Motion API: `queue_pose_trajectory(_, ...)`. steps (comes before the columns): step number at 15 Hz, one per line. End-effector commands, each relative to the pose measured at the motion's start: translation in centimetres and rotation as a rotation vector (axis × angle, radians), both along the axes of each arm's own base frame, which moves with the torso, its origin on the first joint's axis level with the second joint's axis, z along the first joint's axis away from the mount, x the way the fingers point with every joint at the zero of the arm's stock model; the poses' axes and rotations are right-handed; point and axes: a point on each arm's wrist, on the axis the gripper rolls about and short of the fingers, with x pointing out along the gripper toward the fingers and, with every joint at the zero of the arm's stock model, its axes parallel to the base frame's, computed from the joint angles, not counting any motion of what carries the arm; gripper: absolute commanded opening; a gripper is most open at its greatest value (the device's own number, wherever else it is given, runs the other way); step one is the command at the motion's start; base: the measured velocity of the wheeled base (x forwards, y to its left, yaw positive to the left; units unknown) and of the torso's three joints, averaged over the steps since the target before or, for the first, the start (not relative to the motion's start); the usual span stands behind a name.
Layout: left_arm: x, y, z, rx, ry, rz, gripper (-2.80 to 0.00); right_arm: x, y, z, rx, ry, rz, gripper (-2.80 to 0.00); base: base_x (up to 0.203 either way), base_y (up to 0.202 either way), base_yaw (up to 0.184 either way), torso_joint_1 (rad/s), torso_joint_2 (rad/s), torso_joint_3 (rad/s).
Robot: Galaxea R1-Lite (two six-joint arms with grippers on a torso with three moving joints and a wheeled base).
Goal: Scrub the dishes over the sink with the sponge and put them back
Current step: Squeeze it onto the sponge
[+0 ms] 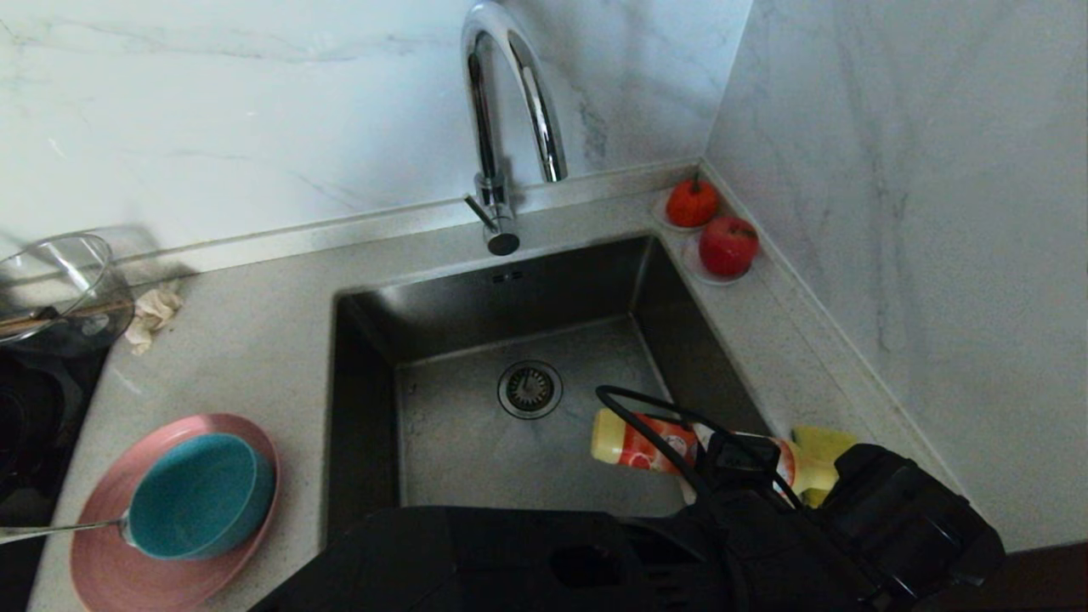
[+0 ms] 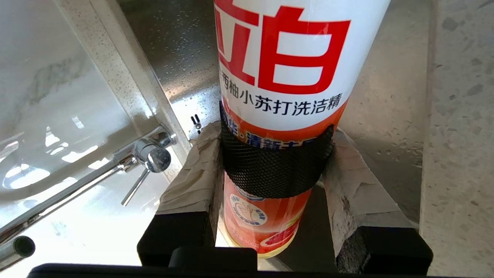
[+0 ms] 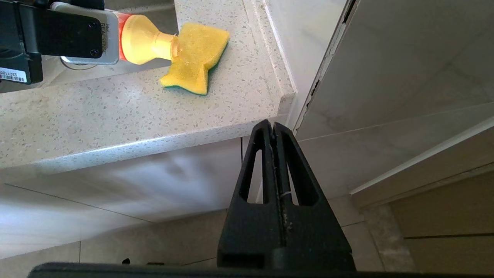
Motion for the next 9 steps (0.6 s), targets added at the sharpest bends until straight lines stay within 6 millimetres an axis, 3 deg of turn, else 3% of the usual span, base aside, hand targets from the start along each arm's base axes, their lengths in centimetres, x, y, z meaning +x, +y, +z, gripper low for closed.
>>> queue_pose_trajectory(1,0.0,0.0,0.0,0.008,-0.004,0.003,-2.80,0.0,0.0,0.0,0.000,0.000,0.000,-2.80,0.000,0.000,0.000,0.000,0.00,0.000)
queue_pose_trajectory(5,-0.1,-0.2,-0.5,0.010,-0.002,0.001,-2.80,0.0,0.0,0.0,0.000,0.000,0.000,-2.80,0.000,0.000,0.000,0.000,0.00,0.000)
queue_pose_trajectory(9,0.3,-1.1,-0.2,-0.120,-0.038,-0.005,-2.80,0.0,0.0,0.0,0.000,0.000,0.000,-2.80,0.000,0.000,0.000,0.000,0.00,0.000)
